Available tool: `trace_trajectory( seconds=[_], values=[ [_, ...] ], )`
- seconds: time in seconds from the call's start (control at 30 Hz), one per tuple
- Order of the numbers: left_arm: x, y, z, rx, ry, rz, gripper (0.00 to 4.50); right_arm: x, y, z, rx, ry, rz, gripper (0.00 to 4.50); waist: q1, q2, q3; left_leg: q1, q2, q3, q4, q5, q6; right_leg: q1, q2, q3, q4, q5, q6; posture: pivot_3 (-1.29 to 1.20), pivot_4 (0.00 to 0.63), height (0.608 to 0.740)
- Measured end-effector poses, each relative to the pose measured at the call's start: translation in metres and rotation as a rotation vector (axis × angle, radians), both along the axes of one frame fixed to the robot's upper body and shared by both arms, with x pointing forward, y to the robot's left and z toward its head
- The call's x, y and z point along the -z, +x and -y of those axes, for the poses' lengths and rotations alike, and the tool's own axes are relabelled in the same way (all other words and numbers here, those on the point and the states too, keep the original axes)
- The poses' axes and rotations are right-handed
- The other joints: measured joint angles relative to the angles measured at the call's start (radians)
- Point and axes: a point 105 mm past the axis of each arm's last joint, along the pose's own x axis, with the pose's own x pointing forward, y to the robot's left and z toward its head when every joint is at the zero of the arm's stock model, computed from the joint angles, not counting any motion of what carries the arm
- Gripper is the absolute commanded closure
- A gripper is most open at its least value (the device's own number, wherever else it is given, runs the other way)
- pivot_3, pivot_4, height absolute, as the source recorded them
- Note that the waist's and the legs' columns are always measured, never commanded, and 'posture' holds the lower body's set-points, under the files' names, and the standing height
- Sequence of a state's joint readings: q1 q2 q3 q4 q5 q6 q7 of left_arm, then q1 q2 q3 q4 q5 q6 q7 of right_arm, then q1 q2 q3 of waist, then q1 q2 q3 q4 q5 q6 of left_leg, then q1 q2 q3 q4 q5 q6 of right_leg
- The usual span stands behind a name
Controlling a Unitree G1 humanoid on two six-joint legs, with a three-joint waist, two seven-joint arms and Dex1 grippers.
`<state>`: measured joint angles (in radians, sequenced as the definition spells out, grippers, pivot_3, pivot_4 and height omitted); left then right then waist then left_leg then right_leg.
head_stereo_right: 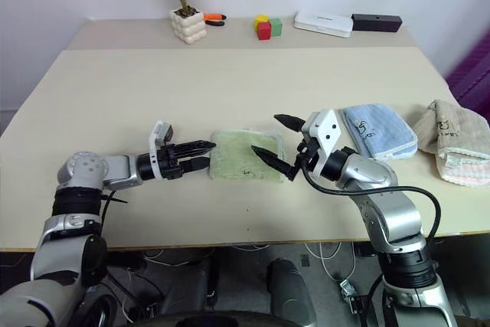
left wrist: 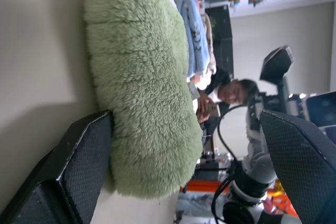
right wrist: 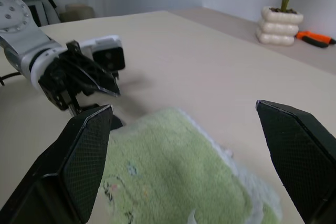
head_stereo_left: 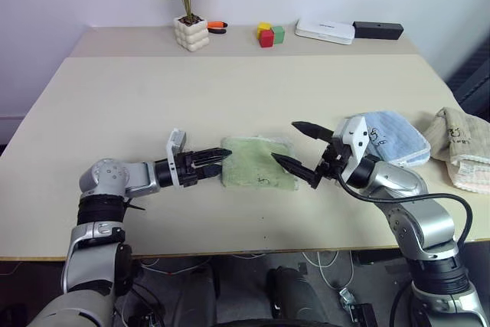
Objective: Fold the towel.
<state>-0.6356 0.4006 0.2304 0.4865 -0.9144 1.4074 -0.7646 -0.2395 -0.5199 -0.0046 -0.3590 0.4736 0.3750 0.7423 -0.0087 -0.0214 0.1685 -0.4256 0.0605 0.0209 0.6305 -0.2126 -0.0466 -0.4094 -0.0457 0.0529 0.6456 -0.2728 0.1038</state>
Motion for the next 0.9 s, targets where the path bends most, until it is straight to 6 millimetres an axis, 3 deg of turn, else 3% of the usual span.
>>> trace_trajectory(
  seconds=[0.33,0.43,0.67,0.7,0.9],
  values=[
    [0.002,0.009,0.024,0.026,-0.020,0.030,0.01,0.002,0.001,-0.001,0.010,-0.016,0.005,0.05,0.007,0.000,0.000,0.000,-0.001,0.000,0.000,0.000,0.000,0.001,-0.001,0.000,0.000,0.000,0.000,0.00,0.150,0.740],
    [0.004,0.011,0.031,0.035,-0.022,0.018,0.79,0.002,0.001,-0.001,0.013,-0.020,0.010,0.00,0.013,0.000,0.000,0.000,-0.001,0.000,0.001,0.000,0.000,0.001,-0.001,0.000,0.000,0.000,0.000,0.00,0.150,0.740],
    [0.003,0.014,0.038,0.056,-0.023,0.001,4.22,0.002,0.002,-0.001,0.020,-0.025,0.015,0.00,0.018,0.001,-0.001,0.001,-0.001,-0.001,0.001,0.000,0.000,0.001,-0.001,0.000,0.000,0.000,0.000,0.00,0.150,0.740],
    [0.001,0.015,0.040,0.062,-0.030,0.007,4.45,0.002,0.002,-0.001,0.021,-0.025,0.016,0.00,0.020,0.001,-0.001,0.001,-0.001,-0.001,0.001,0.000,0.000,0.002,-0.001,0.000,0.000,0.000,0.000,0.00,0.150,0.740],
    [0.000,0.016,0.039,0.051,-0.048,-0.002,4.45,0.001,0.002,-0.001,0.026,-0.022,0.017,0.00,0.020,0.002,-0.002,0.002,-0.001,-0.001,0.001,0.000,0.000,0.003,-0.001,0.000,0.000,0.000,-0.001,0.00,0.150,0.740]
  ],
)
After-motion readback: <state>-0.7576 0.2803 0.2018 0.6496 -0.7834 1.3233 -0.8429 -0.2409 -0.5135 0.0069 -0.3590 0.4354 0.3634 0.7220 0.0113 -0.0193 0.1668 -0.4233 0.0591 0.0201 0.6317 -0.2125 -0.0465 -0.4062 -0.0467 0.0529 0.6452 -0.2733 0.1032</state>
